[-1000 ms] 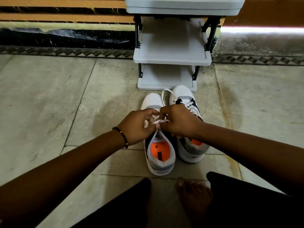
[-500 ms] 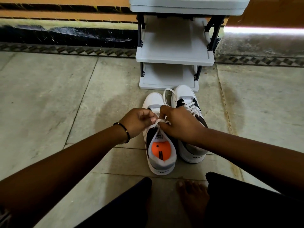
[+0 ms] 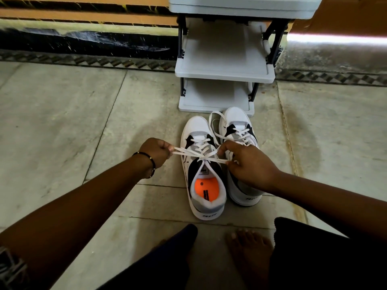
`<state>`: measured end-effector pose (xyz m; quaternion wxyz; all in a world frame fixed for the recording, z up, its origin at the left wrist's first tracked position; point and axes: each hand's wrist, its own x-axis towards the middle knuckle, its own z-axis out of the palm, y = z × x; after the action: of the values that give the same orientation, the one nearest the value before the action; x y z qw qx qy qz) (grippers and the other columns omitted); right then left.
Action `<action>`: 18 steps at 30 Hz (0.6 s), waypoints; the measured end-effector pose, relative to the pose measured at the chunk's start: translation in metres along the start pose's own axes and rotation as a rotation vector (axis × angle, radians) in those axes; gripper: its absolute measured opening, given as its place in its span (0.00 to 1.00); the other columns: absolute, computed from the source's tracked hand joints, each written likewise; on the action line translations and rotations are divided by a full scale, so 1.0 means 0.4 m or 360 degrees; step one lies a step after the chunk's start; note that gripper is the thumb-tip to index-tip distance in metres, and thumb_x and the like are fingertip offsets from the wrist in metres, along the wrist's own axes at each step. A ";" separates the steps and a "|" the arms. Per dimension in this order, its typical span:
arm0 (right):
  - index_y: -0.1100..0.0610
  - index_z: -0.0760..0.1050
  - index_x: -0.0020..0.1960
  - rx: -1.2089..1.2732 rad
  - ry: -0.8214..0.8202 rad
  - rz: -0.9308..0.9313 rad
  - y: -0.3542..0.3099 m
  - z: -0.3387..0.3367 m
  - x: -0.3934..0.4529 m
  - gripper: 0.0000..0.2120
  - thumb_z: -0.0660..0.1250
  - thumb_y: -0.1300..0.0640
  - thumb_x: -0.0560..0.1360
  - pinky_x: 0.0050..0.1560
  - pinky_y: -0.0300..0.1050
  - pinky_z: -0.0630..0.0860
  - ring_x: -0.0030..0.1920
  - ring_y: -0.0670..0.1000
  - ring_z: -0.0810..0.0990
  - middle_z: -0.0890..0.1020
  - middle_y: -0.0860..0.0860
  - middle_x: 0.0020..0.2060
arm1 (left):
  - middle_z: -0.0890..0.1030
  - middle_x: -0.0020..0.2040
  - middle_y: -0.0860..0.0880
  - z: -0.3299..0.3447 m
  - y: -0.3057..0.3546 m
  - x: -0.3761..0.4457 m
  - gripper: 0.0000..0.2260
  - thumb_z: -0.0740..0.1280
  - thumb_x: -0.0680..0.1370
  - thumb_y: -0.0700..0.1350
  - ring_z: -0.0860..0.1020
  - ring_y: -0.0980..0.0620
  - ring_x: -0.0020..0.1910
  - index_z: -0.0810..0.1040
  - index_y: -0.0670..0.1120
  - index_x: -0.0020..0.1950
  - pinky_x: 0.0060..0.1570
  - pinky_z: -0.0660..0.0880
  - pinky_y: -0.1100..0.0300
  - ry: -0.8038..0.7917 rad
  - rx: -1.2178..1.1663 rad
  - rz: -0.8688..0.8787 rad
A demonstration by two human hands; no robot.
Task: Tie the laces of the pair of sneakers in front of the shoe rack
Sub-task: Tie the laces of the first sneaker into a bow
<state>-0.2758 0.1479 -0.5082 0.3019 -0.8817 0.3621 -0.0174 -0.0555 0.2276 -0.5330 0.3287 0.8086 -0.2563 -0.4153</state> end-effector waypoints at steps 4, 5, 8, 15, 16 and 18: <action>0.51 0.74 0.49 0.0275 -0.0005 0.0103 -0.005 -0.001 -0.003 0.12 0.63 0.65 0.69 0.31 0.38 0.65 0.28 0.40 0.72 0.74 0.42 0.31 | 0.73 0.32 0.47 0.008 -0.012 0.000 0.11 0.61 0.77 0.39 0.70 0.54 0.31 0.77 0.34 0.55 0.20 0.69 0.72 -0.0009 -0.0072 -0.0160; 0.52 0.75 0.47 0.0317 -0.0007 0.0126 -0.005 0.000 -0.005 0.12 0.63 0.66 0.69 0.31 0.37 0.65 0.28 0.38 0.73 0.73 0.42 0.30 | 0.73 0.31 0.47 0.011 -0.013 0.000 0.11 0.61 0.78 0.39 0.69 0.54 0.31 0.77 0.34 0.55 0.19 0.68 0.72 -0.0004 -0.0071 -0.0188; 0.52 0.76 0.43 0.0352 -0.0008 0.0145 -0.004 0.001 -0.007 0.10 0.62 0.66 0.70 0.33 0.37 0.66 0.30 0.35 0.73 0.73 0.41 0.29 | 0.73 0.31 0.47 0.015 -0.015 0.013 0.12 0.61 0.78 0.40 0.68 0.54 0.30 0.77 0.34 0.54 0.25 0.67 0.65 0.0012 -0.0041 -0.0219; 0.46 0.72 0.49 -0.0096 -0.0088 -0.0081 0.007 -0.014 -0.040 0.07 0.61 0.57 0.74 0.36 0.46 0.74 0.34 0.48 0.73 0.75 0.44 0.34 | 0.81 0.42 0.39 0.018 -0.049 0.008 0.07 0.64 0.75 0.40 0.78 0.40 0.46 0.78 0.40 0.40 0.48 0.73 0.55 0.0119 0.0277 0.0033; 0.46 0.72 0.51 -0.0084 -0.0085 -0.0087 0.011 -0.024 -0.047 0.07 0.62 0.55 0.74 0.36 0.48 0.76 0.33 0.47 0.73 0.75 0.45 0.32 | 0.81 0.48 0.38 0.016 -0.052 0.004 0.05 0.64 0.75 0.41 0.78 0.40 0.49 0.77 0.40 0.45 0.49 0.72 0.56 0.0199 0.0361 0.0115; 0.47 0.73 0.52 -0.0014 0.0002 -0.0058 0.021 -0.049 -0.056 0.07 0.65 0.54 0.74 0.37 0.48 0.76 0.32 0.45 0.74 0.77 0.46 0.32 | 0.76 0.58 0.39 0.016 -0.040 -0.014 0.14 0.64 0.75 0.47 0.76 0.42 0.54 0.71 0.41 0.58 0.51 0.70 0.58 0.0322 0.0453 0.0311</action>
<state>-0.3023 0.1476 -0.4926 0.2974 -0.8895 0.3462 -0.0218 -0.0617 0.2400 -0.5450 0.2738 0.8558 -0.3555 -0.2574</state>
